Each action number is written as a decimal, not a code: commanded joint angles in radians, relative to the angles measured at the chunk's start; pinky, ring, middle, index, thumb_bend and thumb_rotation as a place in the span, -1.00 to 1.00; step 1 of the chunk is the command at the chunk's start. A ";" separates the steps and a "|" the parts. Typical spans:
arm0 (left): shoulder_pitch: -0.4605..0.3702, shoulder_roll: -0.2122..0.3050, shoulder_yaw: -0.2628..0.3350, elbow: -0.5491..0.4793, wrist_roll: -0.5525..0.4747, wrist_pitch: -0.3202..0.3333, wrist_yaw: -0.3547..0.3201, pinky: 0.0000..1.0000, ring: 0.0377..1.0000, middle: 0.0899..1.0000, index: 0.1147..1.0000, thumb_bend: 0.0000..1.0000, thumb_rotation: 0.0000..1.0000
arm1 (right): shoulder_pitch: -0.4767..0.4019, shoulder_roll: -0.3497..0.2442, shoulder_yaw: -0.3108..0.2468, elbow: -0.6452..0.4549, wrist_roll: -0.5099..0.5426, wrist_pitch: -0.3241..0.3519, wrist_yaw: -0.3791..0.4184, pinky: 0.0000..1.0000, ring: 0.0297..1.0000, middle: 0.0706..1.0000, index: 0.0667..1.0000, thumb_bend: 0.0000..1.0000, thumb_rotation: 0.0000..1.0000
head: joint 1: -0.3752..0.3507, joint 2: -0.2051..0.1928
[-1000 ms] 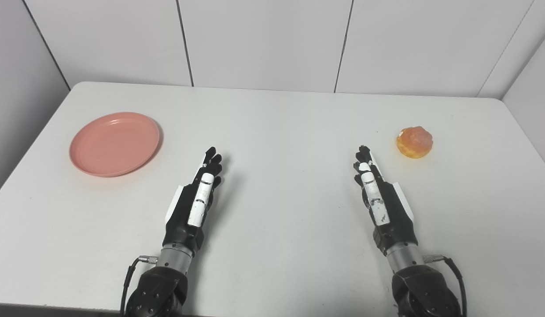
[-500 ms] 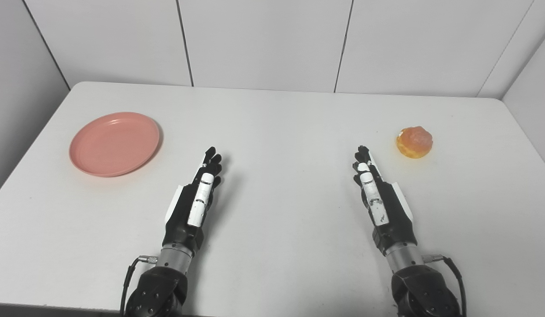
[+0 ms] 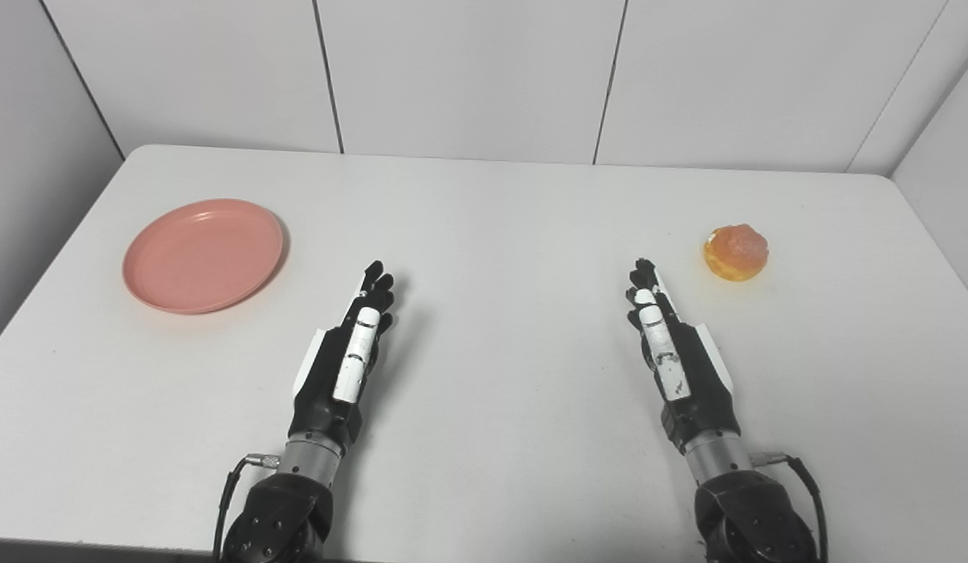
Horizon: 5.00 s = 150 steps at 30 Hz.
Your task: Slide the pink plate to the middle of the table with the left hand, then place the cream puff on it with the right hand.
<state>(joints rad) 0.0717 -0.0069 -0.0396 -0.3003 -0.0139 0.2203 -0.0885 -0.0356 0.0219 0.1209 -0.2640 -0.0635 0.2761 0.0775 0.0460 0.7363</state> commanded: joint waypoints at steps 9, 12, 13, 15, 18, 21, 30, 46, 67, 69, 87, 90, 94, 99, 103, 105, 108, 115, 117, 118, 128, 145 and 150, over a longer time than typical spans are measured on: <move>0.021 -0.011 -0.036 0.015 0.042 -0.065 0.018 1.00 1.00 1.00 0.99 -0.07 1.00 | -0.012 -0.012 -0.028 0.004 0.062 -0.090 0.016 1.00 1.00 1.00 1.00 -0.61 1.00 | 0.127 -0.067; 0.020 -0.027 -0.049 0.040 0.053 -0.082 0.031 1.00 1.00 1.00 0.98 -0.06 1.00 | -0.009 -0.021 -0.041 0.024 0.082 -0.117 0.022 1.00 1.00 1.00 1.00 -0.61 1.00 | 0.161 -0.095; 0.019 -0.031 -0.053 0.050 0.053 -0.091 0.035 1.00 0.99 1.00 0.98 -0.05 1.00 | -0.008 -0.025 -0.043 0.032 0.085 -0.126 0.024 1.00 1.00 1.00 1.00 -0.61 1.00 | 0.174 -0.105; 0.018 -0.039 -0.062 0.065 0.055 -0.104 0.044 1.00 0.99 1.00 0.98 -0.04 1.00 | -0.006 -0.030 -0.049 0.044 0.095 -0.143 0.029 1.00 1.00 1.00 1.00 -0.62 1.00 | 0.199 -0.122; 0.015 -0.056 -0.079 0.088 0.072 -0.121 0.068 0.99 0.97 0.98 0.97 -0.07 1.00 | -0.006 -0.046 -0.059 0.064 0.124 -0.159 0.048 1.00 1.00 1.00 1.00 -0.62 1.00 | 0.293 -0.163; 0.009 -0.070 -0.099 0.103 0.094 -0.120 0.088 0.95 0.95 0.97 0.95 -0.09 1.00 | -0.011 -0.065 -0.068 0.082 0.147 -0.171 0.067 1.00 1.00 1.00 1.00 -0.63 1.00 | 0.333 -0.182; 0.007 -0.125 -0.126 0.122 0.144 -0.097 0.139 0.92 0.95 0.96 0.93 -0.10 1.00 | -0.018 -0.076 -0.093 0.137 0.209 -0.238 0.099 1.00 1.00 1.00 1.00 -0.77 1.00 | 0.395 -0.242; 0.009 -0.124 -0.131 0.121 0.151 -0.095 0.136 0.93 0.95 0.95 0.92 -0.03 1.00 | -0.006 -0.078 -0.086 0.092 0.198 -0.216 0.091 1.00 1.00 1.00 1.00 -0.88 1.00 | 0.391 -0.237; 0.007 -0.083 -0.121 0.012 0.151 -0.043 0.087 0.92 0.92 0.94 0.91 -0.12 1.00 | 0.004 -0.057 -0.063 0.038 0.180 -0.157 0.065 1.00 1.00 1.00 1.00 -0.87 1.00 | 0.366 -0.214; 0.001 -0.074 -0.115 -0.005 0.146 -0.028 0.073 0.95 0.94 0.94 0.91 -0.11 1.00 | 0.004 -0.056 -0.060 0.039 0.177 -0.156 0.064 1.00 1.00 1.00 1.00 -0.86 1.00 | 0.368 -0.215; -0.056 -0.007 -0.055 -0.142 0.111 0.018 0.022 0.93 0.91 0.93 0.91 -0.02 1.00 | 0.007 -0.045 -0.054 0.032 0.167 -0.152 0.055 1.00 1.00 1.00 1.00 -0.87 1.00 | 0.383 -0.220; -0.072 -0.006 -0.038 -0.158 0.099 0.013 0.027 0.89 0.89 0.92 0.90 -0.05 1.00 | 0.006 -0.042 -0.054 0.030 0.165 -0.147 0.051 1.00 1.00 1.00 1.00 -0.87 1.00 | 0.384 -0.219; -0.093 0.001 -0.012 -0.191 0.082 0.042 0.028 0.93 0.89 0.93 0.90 -0.06 1.00 | 0.004 -0.041 -0.055 0.034 0.179 -0.142 0.057 1.00 1.00 1.00 1.00 -0.86 1.00 | 0.385 -0.218; -0.145 0.033 0.030 -0.237 0.068 0.082 0.025 0.94 0.92 0.95 0.94 -0.11 1.00 | 0.005 -0.040 -0.053 0.035 0.173 -0.144 0.054 1.00 1.00 1.00 1.00 -0.87 1.00 | 0.381 -0.220; -0.190 0.056 0.073 -0.237 0.046 0.098 0.033 0.90 0.89 0.92 0.92 -0.09 1.00 | 0.007 -0.037 -0.049 0.034 0.163 -0.147 0.047 1.00 1.00 1.00 1.00 -0.87 1.00 | 0.381 -0.220; -0.214 0.064 0.095 -0.233 0.035 0.112 0.037 0.91 0.88 0.91 0.89 -0.07 1.00 | 0.006 -0.041 -0.047 0.035 0.169 -0.149 0.054 1.00 1.00 1.00 1.00 -0.86 1.00 | 0.380 -0.219; -0.239 0.080 0.120 -0.226 0.032 0.126 0.045 0.88 0.86 0.88 0.86 -0.01 1.00 | 0.006 -0.044 -0.045 0.035 0.164 -0.151 0.053 1.00 1.00 1.00 1.00 -0.87 1.00 | 0.380 -0.218; -0.290 0.127 0.201 -0.154 -0.029 0.082 0.047 0.87 0.85 0.87 0.85 -0.01 1.00 | 0.005 -0.045 -0.043 0.037 0.152 -0.153 0.048 1.00 1.00 1.00 1.00 -0.88 1.00 | 0.383 -0.218; -0.300 0.136 0.213 -0.140 -0.037 0.074 0.050 0.89 0.86 0.88 0.86 -0.01 1.00 | 0.006 -0.045 -0.044 0.037 0.153 -0.151 0.048 1.00 1.00 1.00 1.00 -0.88 1.00 | 0.388 -0.220; -0.307 0.142 0.220 -0.131 -0.039 0.070 0.055 0.87 0.85 0.86 0.83 -0.04 1.00 | 0.006 -0.047 -0.044 0.038 0.156 -0.154 0.051 1.00 1.00 1.00 1.00 -0.87 1.00 | 0.389 -0.220; -0.374 0.186 0.292 -0.063 -0.058 0.070 0.091 0.88 0.85 0.87 0.83 -0.15 1.00 | 0.006 -0.050 -0.046 0.049 0.160 -0.176 0.057 1.00 1.00 1.00 1.00 -0.87 1.00 | 0.396 -0.225; -0.452 0.274 0.405 0.042 -0.099 0.090 0.151 0.78 0.80 0.82 0.79 -0.15 1.00 | 0.004 -0.049 -0.046 0.052 0.159 -0.193 0.059 1.00 1.00 1.00 1.00 -0.89 1.00 | 0.396 -0.227; -0.458 0.307 0.428 0.087 -0.135 0.064 0.142 0.83 0.83 0.83 0.79 -0.12 1.00 | 0.006 -0.047 -0.046 0.042 0.156 -0.174 0.054 1.00 1.00 1.00 1.00 -0.89 1.00 | 0.398 -0.227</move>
<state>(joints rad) -0.3396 0.2664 0.3781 -0.2014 -0.1380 0.3336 0.0528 -0.0109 -0.0277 0.0751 -0.1904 0.0893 0.1391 0.1276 0.4449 0.5093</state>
